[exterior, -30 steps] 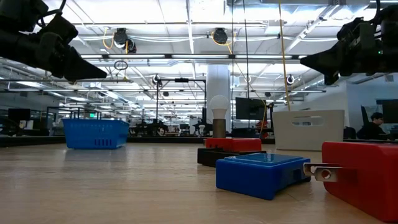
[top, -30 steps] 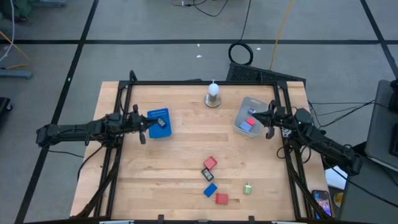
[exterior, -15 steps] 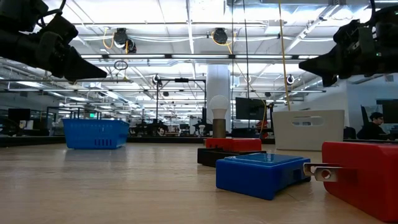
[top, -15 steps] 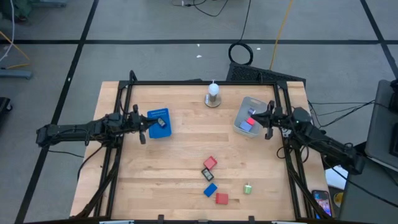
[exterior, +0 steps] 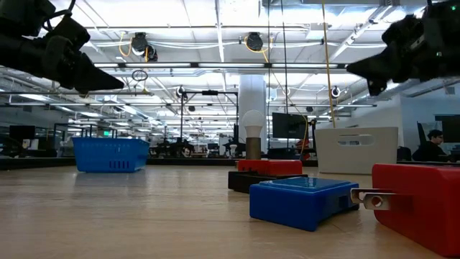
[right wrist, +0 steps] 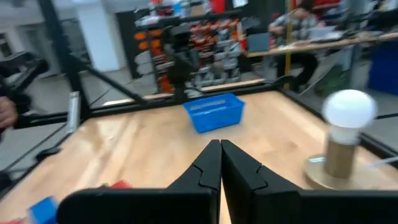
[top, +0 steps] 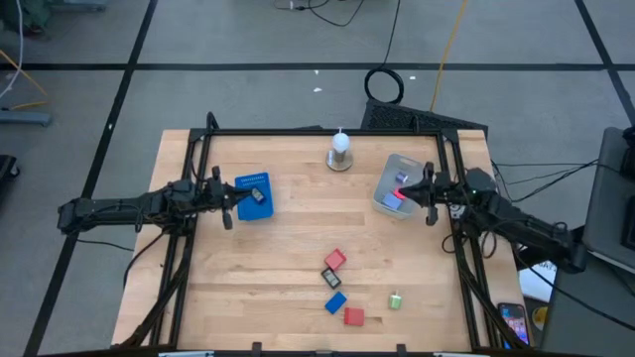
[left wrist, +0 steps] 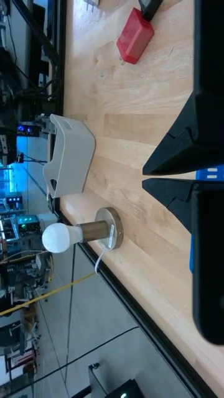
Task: Pick & Place Office items
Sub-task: Put the black digital clock into the blue bin
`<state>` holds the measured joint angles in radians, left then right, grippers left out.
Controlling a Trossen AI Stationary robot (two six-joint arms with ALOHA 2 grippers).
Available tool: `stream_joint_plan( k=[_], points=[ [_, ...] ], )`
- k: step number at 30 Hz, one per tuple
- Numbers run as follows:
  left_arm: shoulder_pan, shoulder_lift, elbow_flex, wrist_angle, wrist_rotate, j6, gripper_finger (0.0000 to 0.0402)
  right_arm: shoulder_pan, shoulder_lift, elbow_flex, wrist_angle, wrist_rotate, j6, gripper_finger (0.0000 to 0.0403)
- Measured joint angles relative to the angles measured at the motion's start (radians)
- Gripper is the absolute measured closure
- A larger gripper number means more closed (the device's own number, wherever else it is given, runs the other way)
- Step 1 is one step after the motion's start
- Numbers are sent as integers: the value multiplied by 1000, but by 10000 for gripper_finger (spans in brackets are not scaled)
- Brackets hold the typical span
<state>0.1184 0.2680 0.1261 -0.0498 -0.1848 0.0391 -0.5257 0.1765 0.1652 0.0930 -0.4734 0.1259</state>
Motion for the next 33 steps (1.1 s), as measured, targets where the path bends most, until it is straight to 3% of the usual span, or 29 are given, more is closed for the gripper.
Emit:
stream_joint_plan(
  k=[7,12,18,25,33],
  points=[
    [0,0,0,0,0,-16,378,147,131,204,-219,41,-17,403],
    [0,0,0,-1,0,-16,378,286,229,311,-385,163,-44,403],
    [0,0,0,-1,0,-21,378,427,313,347,-398,312,-67,403],
    [0,0,0,0,20,-46,378,470,324,348,-397,416,-115,403],
    [-28,81,31,68,88,-55,378,469,283,348,-398,422,-161,403]
  ],
)
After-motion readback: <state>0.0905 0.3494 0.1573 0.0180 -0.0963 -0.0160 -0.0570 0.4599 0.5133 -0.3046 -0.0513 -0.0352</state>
